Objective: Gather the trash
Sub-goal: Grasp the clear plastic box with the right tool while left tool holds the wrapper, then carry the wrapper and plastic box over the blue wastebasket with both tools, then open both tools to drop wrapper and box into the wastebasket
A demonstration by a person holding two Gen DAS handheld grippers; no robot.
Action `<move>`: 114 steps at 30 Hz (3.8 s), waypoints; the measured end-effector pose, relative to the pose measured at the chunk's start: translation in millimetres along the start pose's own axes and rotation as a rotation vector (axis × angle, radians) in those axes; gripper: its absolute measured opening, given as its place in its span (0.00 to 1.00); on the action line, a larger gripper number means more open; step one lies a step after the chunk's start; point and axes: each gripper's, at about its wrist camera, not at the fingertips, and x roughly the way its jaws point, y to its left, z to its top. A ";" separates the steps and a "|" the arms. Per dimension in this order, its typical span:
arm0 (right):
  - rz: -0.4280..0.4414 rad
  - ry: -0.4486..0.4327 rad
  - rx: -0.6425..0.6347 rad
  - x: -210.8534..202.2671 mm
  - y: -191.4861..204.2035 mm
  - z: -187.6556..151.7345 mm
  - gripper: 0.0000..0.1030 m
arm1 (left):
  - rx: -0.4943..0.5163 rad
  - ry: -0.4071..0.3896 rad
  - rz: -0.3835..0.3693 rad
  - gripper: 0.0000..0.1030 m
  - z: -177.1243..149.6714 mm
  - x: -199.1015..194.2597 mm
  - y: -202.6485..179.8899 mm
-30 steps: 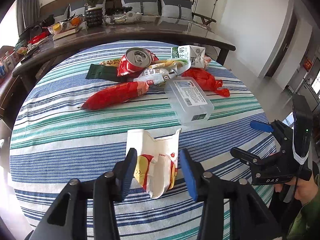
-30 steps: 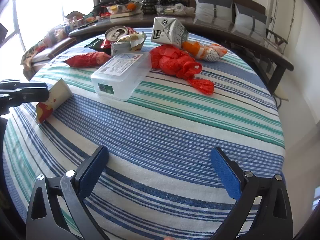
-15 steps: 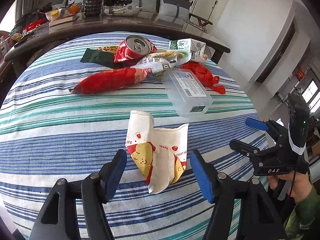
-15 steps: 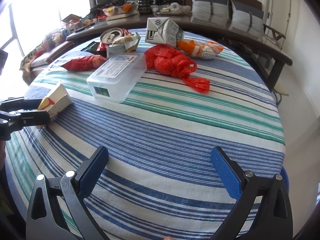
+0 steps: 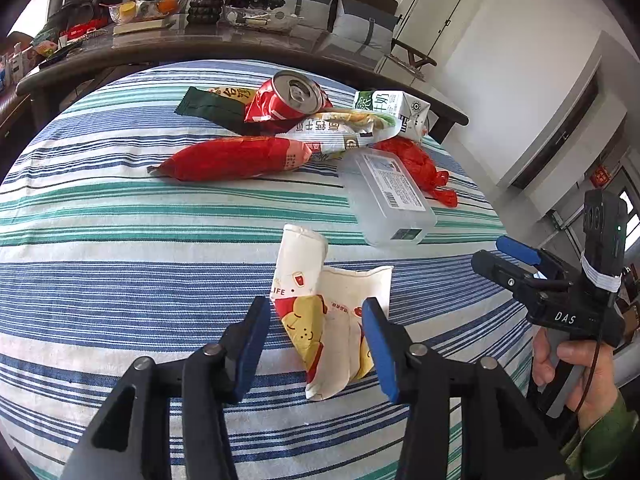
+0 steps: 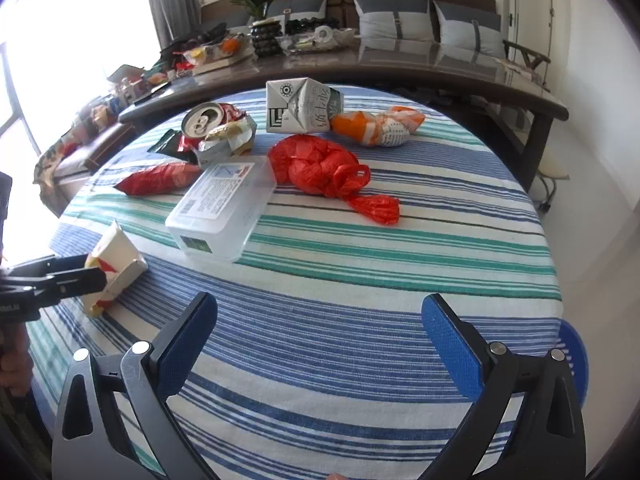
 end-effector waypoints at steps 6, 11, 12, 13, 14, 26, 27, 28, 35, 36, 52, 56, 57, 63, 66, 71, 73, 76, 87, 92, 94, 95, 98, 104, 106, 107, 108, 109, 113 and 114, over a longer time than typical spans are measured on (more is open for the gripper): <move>0.049 0.034 0.044 24.2 30.2 37.9 0.99 | -0.001 -0.015 0.042 0.13 -4.0 1.0 -1.8; 0.002 0.116 0.030 57.0 60.5 62.8 0.99 | -0.004 -0.040 0.106 0.13 -5.6 -4.1 2.1; -0.013 0.132 0.026 63.2 65.0 65.8 0.98 | -0.005 -0.041 0.110 0.13 -5.5 -4.2 2.9; -0.021 0.147 0.023 68.8 69.1 68.3 0.98 | -0.003 -0.041 0.116 0.13 -5.5 -4.5 3.1; -0.024 0.161 0.018 73.9 73.0 70.0 0.98 | 0.002 -0.042 0.122 0.13 -5.3 -4.4 2.4; -0.050 0.192 -0.030 41.2 57.3 50.9 0.63 | 0.044 -0.072 0.163 0.13 -5.1 -8.2 -15.8; -0.042 0.189 -0.037 34.0 54.0 46.0 0.63 | 0.053 -0.077 0.171 0.13 -6.0 -9.5 -18.6; -0.038 0.187 -0.042 26.2 50.1 40.4 0.63 | 0.062 -0.081 0.177 0.13 -6.6 -10.0 -21.4; -0.010 0.161 -0.016 -5.9 27.7 14.6 0.63 | 0.123 -0.105 0.214 0.13 -9.8 -12.7 -38.7; -0.008 0.158 -0.011 -6.9 26.2 13.2 0.63 | 0.129 -0.108 0.221 0.13 -9.9 -13.1 -40.0; 0.032 0.116 0.004 -28.3 14.8 -1.4 0.63 | 0.192 -0.141 0.261 0.13 -11.7 -18.0 -60.9; 0.039 0.107 0.004 -33.6 10.2 -3.0 0.63 | 0.204 -0.147 0.263 0.13 -13.1 -19.0 -68.7; 0.040 0.105 0.004 -35.1 9.5 -3.3 0.63 | 0.207 -0.147 0.262 0.13 -13.2 -18.7 -70.8; 0.041 0.091 0.021 -44.1 -5.5 -3.8 0.63 | 0.201 -0.120 0.186 0.13 -13.3 -14.5 -85.4; 0.016 0.086 0.037 -51.8 -29.1 -4.9 0.63 | 0.196 -0.083 0.102 0.13 -14.7 -7.8 -104.4; -0.079 0.079 0.118 -72.2 -100.5 -9.4 0.63 | 0.234 -0.007 -0.054 0.13 -14.6 12.8 -161.3; -0.119 0.082 0.162 -79.6 -135.9 -11.5 0.63 | 0.257 0.018 -0.110 0.13 -10.5 22.4 -190.7; -0.189 0.091 0.223 -88.2 -188.8 -15.1 0.63 | 0.289 0.050 -0.181 0.13 -2.3 37.9 -234.6; -0.310 0.119 0.386 -81.6 -321.5 -48.4 0.63 | 0.401 0.179 -0.278 0.13 13.3 134.3 -363.9; -0.318 0.146 0.424 -79.5 -353.2 -64.3 0.63 | 0.412 0.237 -0.273 0.13 4.4 188.1 -390.8; -0.312 0.154 0.450 -78.3 -366.5 -69.8 0.63 | 0.412 0.266 -0.273 0.13 1.4 208.8 -395.3; -0.304 0.159 0.466 -77.5 -371.4 -72.5 0.63 | 0.414 0.276 -0.272 0.13 0.0 217.6 -398.8; -0.280 0.168 0.496 -74.8 -381.4 -76.8 0.63 | 0.433 0.297 -0.265 0.13 -5.5 238.6 -408.9; -0.259 0.171 0.537 -71.7 -393.1 -83.0 0.63 | 0.454 0.326 -0.245 0.13 -9.8 269.6 -417.8; -0.259 0.173 0.549 -65.2 -398.1 -82.7 0.63 | 0.460 0.324 -0.236 0.14 -14.1 275.5 -420.0; -0.256 0.169 0.559 -63.8 -400.3 -83.3 0.64 | 0.459 0.318 -0.231 0.14 -11.9 280.4 -419.9; -0.246 0.162 0.573 -62.3 -401.3 -83.8 0.64 | 0.454 0.318 -0.227 0.17 -12.1 286.3 -420.5; -0.236 0.156 0.589 -60.6 -403.0 -84.9 0.66 | 0.444 0.328 -0.224 0.33 -12.2 293.2 -420.8; -0.247 0.150 0.623 -61.0 -410.1 -85.9 0.74 | 0.399 0.308 -0.189 0.53 -6.4 304.6 -414.1; -0.250 0.138 0.627 -64.9 -411.1 -84.8 0.75 | 0.386 0.298 -0.186 0.53 -4.1 300.2 -412.0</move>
